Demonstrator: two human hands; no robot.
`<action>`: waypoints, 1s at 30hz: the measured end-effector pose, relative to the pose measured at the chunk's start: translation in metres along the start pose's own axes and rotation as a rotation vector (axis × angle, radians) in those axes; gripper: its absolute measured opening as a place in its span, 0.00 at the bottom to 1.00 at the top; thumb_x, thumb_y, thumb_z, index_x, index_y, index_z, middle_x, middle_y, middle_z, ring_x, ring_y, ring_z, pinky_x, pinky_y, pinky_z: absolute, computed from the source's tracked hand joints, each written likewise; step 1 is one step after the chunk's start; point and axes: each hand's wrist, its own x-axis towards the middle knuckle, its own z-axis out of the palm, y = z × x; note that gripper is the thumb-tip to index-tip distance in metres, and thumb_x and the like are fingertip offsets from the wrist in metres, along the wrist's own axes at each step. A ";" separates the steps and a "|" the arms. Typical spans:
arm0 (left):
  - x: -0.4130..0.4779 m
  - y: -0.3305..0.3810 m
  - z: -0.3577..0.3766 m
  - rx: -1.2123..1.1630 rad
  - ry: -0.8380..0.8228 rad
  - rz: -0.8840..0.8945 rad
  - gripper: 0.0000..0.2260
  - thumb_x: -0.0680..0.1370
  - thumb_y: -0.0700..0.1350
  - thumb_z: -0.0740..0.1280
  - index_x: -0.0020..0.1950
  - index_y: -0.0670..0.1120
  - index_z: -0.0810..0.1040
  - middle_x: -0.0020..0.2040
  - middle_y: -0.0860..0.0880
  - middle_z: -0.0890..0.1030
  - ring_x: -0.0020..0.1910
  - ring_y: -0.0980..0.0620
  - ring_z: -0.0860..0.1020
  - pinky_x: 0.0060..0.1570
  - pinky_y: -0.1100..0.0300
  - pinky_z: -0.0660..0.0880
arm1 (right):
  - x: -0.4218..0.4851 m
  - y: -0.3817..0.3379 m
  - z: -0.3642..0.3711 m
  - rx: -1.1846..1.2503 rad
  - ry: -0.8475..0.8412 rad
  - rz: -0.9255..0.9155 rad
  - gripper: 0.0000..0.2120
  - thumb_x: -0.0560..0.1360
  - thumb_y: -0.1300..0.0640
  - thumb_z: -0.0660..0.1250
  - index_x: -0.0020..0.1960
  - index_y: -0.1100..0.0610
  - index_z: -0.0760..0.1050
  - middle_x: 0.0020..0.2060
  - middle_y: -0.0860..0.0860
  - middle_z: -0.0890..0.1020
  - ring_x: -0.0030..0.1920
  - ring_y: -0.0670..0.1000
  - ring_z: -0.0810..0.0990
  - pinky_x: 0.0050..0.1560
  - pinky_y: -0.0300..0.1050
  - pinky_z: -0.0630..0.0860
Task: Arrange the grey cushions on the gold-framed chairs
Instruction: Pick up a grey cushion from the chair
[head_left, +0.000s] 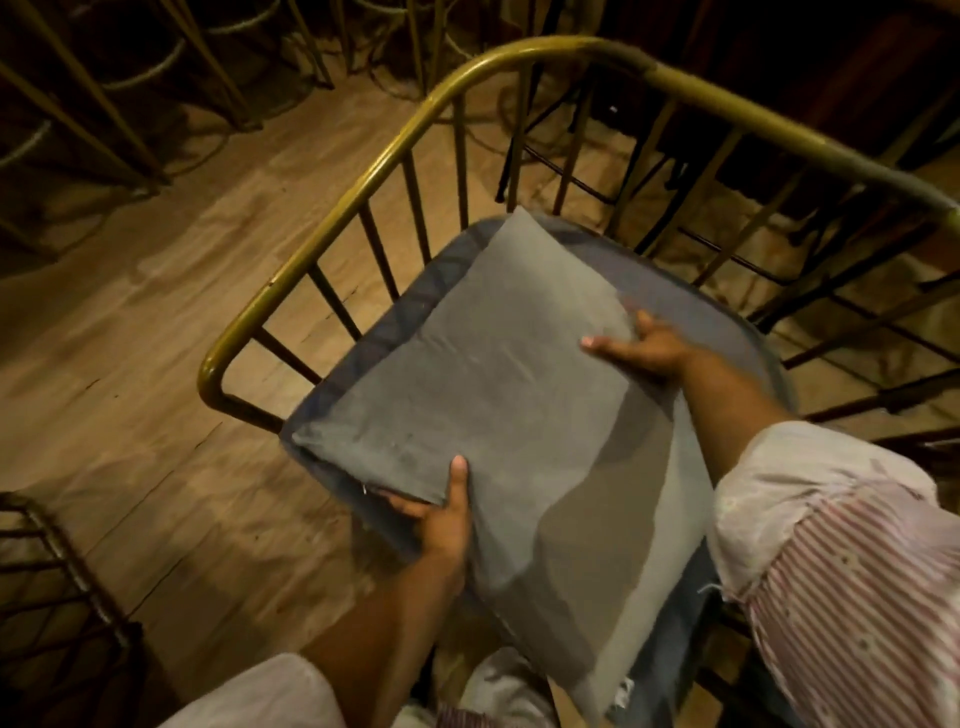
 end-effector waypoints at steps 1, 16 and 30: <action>0.004 -0.003 0.000 0.045 -0.036 -0.011 0.50 0.72 0.60 0.66 0.76 0.50 0.31 0.80 0.45 0.44 0.77 0.40 0.54 0.74 0.43 0.57 | 0.000 0.008 0.010 -0.081 -0.012 -0.006 0.54 0.57 0.23 0.65 0.75 0.36 0.43 0.79 0.53 0.48 0.77 0.61 0.49 0.75 0.64 0.50; 0.083 0.137 -0.014 1.019 -0.209 0.560 0.46 0.67 0.74 0.58 0.78 0.53 0.52 0.78 0.39 0.57 0.76 0.35 0.56 0.74 0.40 0.54 | -0.096 0.095 0.101 0.327 0.511 0.209 0.39 0.70 0.31 0.61 0.75 0.37 0.47 0.79 0.47 0.44 0.78 0.57 0.42 0.74 0.65 0.45; 0.074 0.146 -0.031 0.800 -0.480 0.562 0.37 0.70 0.64 0.67 0.74 0.50 0.64 0.72 0.43 0.70 0.68 0.39 0.70 0.64 0.50 0.68 | -0.132 0.115 0.123 1.213 0.513 0.204 0.49 0.62 0.41 0.77 0.75 0.44 0.56 0.70 0.53 0.71 0.64 0.57 0.74 0.63 0.56 0.74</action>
